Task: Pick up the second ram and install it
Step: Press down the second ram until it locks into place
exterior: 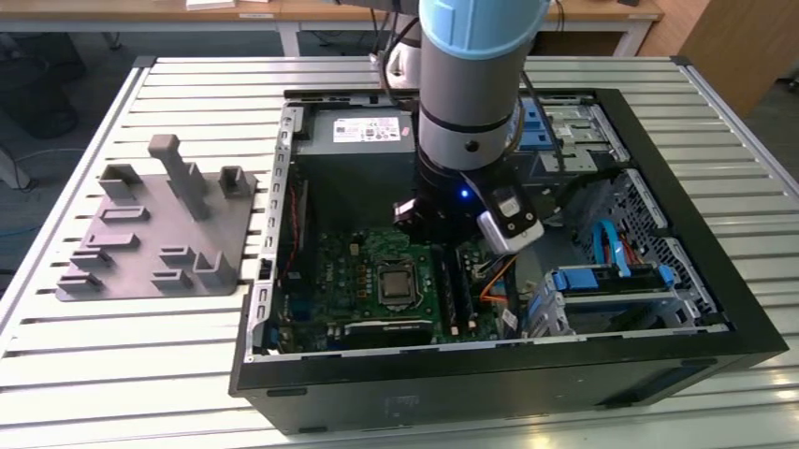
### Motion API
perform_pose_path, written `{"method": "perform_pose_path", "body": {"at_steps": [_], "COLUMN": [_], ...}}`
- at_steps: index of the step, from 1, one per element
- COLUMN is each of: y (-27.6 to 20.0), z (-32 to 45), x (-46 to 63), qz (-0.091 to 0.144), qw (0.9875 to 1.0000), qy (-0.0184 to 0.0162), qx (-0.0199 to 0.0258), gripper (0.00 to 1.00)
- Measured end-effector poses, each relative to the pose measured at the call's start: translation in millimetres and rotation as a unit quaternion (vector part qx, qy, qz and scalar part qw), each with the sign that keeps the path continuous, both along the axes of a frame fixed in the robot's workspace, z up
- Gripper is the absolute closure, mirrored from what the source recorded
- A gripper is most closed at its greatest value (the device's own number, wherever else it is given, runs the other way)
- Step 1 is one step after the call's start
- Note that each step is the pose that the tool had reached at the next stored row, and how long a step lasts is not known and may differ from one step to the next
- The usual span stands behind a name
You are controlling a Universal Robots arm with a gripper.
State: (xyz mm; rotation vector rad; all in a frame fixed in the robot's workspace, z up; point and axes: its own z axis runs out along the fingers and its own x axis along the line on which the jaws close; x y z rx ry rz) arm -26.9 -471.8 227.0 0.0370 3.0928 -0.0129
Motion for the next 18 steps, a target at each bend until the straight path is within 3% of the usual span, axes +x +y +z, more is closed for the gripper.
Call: {"method": "perform_pose_path", "body": {"at_steps": [5,9,12,18], "y": [-20.6,-32.0,-37.8,-42.9], "z": [-0.3,-0.8,-1.8,-4.5], "x": [0.0,0.0,0.0,0.0], "qz": [0.000,0.000,0.000,0.000], "qw": [1.0000,1.0000,1.0000,1.0000], "qy": [0.0000,0.0000,0.0000,0.0002], "qx": [-0.0004,-0.0013,-0.0019,-0.0044], "gripper": [0.90,0.90,0.90,0.90]}}
